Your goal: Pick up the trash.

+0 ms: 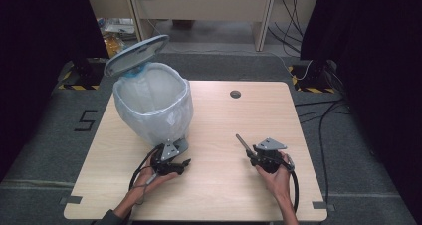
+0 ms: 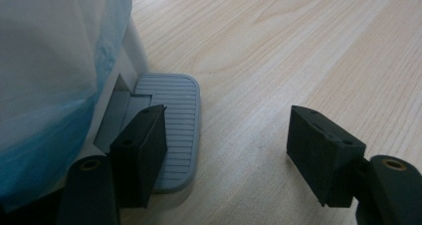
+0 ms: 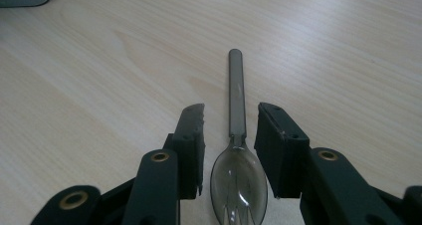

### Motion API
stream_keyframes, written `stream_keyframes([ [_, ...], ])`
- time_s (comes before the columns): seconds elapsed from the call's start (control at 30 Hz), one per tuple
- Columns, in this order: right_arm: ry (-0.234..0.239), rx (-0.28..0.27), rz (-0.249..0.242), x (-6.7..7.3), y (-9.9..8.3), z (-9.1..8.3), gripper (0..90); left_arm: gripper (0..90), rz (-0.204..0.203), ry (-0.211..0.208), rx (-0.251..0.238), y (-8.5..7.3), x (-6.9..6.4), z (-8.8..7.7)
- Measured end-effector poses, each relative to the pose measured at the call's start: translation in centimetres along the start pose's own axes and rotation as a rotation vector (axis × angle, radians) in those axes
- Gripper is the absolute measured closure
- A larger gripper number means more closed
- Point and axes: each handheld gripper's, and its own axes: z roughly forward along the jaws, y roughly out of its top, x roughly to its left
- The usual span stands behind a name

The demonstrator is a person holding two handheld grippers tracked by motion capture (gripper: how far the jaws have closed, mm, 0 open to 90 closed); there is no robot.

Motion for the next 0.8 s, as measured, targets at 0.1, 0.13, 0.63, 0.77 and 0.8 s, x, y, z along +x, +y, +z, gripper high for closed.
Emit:
stream_keyframes([
  [0.1, 0.006, 0.006, 0.003, -0.3, 0.2, 0.6, 63.6, 31.8, 0.001, -0.002, 0.002, 0.0, 0.0, 0.0],
  [0.13, 0.008, 0.015, 0.005, -0.4, 0.3, 0.8, 63.8, 31.8, 0.001, -0.001, 0.002, 0.0, 0.0, 0.0],
  [0.63, 0.032, 0.063, 0.050, -1.2, 0.3, 3.1, 64.3, 32.8, 0.002, -0.001, -0.003, 0.0, 0.1, 0.0],
  [0.77, 0.044, 0.062, 0.078, -1.4, 0.3, 3.2, 65.7, 33.1, 0.003, -0.002, -0.004, 0.0, 0.1, 0.0],
  [0.8, 0.048, 0.060, 0.077, -1.4, 0.3, 3.2, 66.3, 33.0, 0.003, -0.002, -0.004, 0.0, 0.1, 0.0],
])
